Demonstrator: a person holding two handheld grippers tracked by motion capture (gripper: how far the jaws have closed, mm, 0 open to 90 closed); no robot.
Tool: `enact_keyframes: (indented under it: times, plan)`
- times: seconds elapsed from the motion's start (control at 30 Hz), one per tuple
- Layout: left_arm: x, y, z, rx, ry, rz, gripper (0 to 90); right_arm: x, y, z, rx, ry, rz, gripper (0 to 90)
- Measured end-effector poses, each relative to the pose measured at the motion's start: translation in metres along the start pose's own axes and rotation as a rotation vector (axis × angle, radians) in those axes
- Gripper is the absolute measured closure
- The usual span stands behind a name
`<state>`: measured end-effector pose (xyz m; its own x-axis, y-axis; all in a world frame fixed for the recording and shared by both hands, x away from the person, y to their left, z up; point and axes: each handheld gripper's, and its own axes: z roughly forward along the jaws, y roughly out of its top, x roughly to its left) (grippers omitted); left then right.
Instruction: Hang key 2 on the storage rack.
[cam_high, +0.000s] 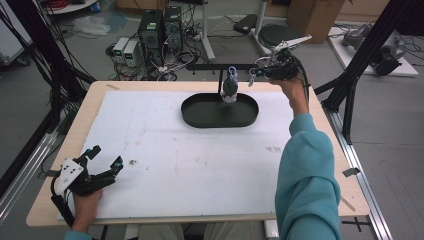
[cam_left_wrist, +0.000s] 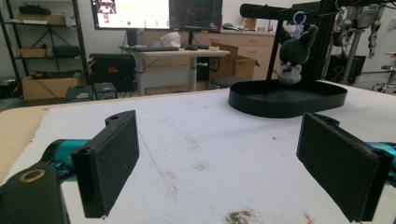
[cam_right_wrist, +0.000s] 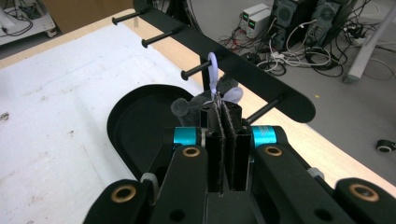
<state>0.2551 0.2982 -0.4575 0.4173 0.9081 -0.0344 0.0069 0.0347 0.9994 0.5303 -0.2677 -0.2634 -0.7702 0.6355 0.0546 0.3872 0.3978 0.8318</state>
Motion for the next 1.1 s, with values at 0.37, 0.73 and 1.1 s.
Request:
enact_keyframes:
  times: [0.37, 0.73, 1.1]
  plan:
    - [0.0, 0.0, 0.0, -0.001, 0.003, 0.003, 13.5, -0.005, -0.006, 0.007, 0.025, -0.005, 0.007, 88.7]
    - [0.0, 0.0, 0.0, -0.001, 0.003, 0.002, 13.5, -0.011, -0.008, 0.011, 0.017, -0.017, 0.016, 88.7]
    - [0.0, 0.0, 0.0, 0.003, 0.001, 0.002, 13.5, -0.015, -0.01, 0.013, 0.022, -0.019, 0.024, 88.7]
